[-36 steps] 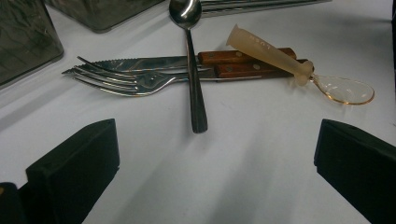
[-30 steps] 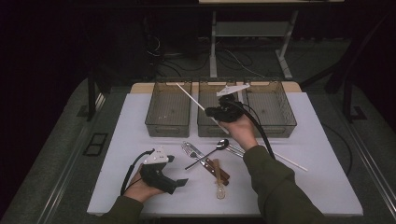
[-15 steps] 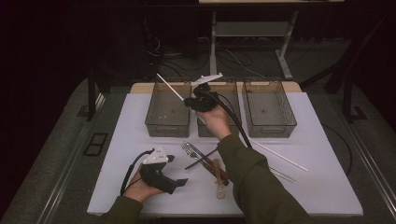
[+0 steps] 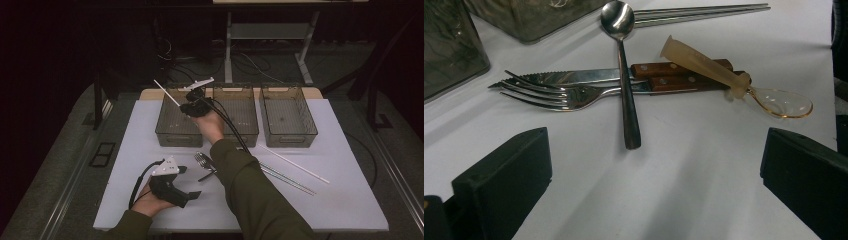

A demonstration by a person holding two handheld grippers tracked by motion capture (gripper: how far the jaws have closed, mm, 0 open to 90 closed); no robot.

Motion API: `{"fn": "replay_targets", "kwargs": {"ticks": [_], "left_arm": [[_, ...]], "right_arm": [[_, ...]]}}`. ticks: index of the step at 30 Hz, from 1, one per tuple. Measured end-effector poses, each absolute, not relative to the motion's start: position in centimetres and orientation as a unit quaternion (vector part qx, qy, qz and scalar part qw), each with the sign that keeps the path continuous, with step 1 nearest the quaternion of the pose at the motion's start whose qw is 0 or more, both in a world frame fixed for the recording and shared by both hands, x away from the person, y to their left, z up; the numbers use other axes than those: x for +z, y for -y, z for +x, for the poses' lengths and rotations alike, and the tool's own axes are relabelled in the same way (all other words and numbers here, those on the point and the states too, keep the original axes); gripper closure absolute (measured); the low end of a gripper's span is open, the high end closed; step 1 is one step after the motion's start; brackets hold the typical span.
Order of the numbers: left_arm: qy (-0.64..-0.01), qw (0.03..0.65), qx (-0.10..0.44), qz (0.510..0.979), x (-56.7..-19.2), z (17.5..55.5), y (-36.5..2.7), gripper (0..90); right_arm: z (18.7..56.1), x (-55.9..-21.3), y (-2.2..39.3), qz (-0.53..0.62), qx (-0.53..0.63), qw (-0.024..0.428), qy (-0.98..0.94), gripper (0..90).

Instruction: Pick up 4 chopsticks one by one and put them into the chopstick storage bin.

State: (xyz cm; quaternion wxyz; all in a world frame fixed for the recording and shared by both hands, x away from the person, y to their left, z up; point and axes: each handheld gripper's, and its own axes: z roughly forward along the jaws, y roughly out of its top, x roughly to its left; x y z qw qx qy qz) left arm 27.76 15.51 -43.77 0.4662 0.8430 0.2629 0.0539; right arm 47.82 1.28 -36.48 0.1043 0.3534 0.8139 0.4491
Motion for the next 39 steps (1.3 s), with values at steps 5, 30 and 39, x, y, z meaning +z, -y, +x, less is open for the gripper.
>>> {"fn": "replay_targets", "kwargs": {"ticks": [5,30,39], "left_arm": [[-0.261,0.467,0.052,0.843,-43.8,27.8,-15.5,0.0],[-0.262,0.465,0.055,0.844,-43.8,27.7,-15.5,0.0],[-0.265,0.466,0.059,0.842,-43.8,27.7,-15.5,0.0]], "right_arm": [[48.2,-37.8,-2.1,0.362,0.435,0.103,-0.818,84.2],[44.2,-34.2,3.4,0.306,0.431,0.077,-0.845,40.8],[42.1,-34.0,9.0,0.289,0.442,0.076,-0.846,33.9]]}}
